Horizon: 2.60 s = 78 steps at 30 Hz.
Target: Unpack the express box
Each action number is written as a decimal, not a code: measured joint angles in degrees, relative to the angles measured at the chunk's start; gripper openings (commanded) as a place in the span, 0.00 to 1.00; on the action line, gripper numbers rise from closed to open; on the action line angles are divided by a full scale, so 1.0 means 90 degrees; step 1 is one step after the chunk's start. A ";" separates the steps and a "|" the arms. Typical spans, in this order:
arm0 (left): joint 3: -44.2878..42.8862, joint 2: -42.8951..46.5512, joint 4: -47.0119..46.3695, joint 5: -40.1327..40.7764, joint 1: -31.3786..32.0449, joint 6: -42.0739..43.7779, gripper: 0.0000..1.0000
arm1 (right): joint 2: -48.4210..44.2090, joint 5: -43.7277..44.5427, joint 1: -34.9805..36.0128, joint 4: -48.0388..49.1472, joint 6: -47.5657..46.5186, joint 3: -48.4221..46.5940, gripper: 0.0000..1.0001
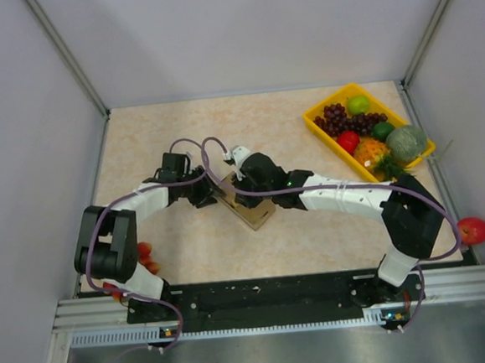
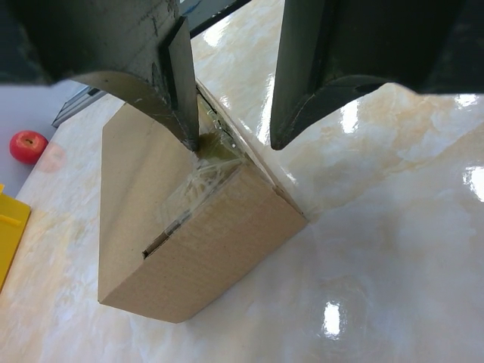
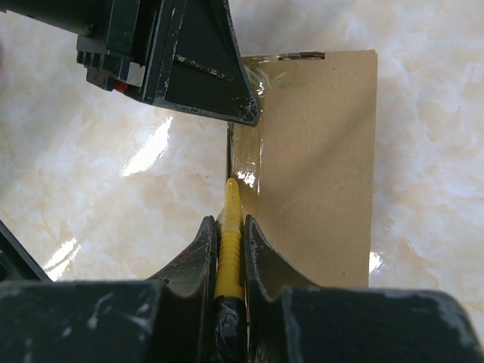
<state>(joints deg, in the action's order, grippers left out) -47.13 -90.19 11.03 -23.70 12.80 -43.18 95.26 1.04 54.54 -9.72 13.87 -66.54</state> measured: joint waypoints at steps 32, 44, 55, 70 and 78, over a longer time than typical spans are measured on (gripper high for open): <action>-0.0362 -0.0342 0.0053 -0.0148 0.0046 0.0165 0.41 | -0.0699 0.0542 0.0219 -0.1515 -0.0874 0.0282 0.00; -0.0425 -0.0396 0.0046 -0.0126 0.0068 0.0250 0.41 | -0.0928 0.0736 0.0233 -0.1943 -0.0872 0.0282 0.00; -0.0491 -0.0457 0.0041 -0.0129 0.0090 0.0267 0.41 | -0.0935 0.0821 0.0233 -0.1996 -0.0811 0.0284 0.00; -0.0454 -0.0231 -0.0158 0.0075 0.0090 0.0316 0.53 | -0.1812 0.1603 0.0270 -0.1974 -0.0452 0.0221 0.00; -0.0316 0.0136 0.0143 0.0639 -0.0036 0.0588 0.59 | -0.2951 0.2052 0.0270 -0.1734 -0.0250 0.0279 0.00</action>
<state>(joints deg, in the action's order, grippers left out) -49.98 -88.97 12.32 -17.96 12.47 -37.89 68.71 19.51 56.97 -25.32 11.62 -64.03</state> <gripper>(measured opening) 0.581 0.085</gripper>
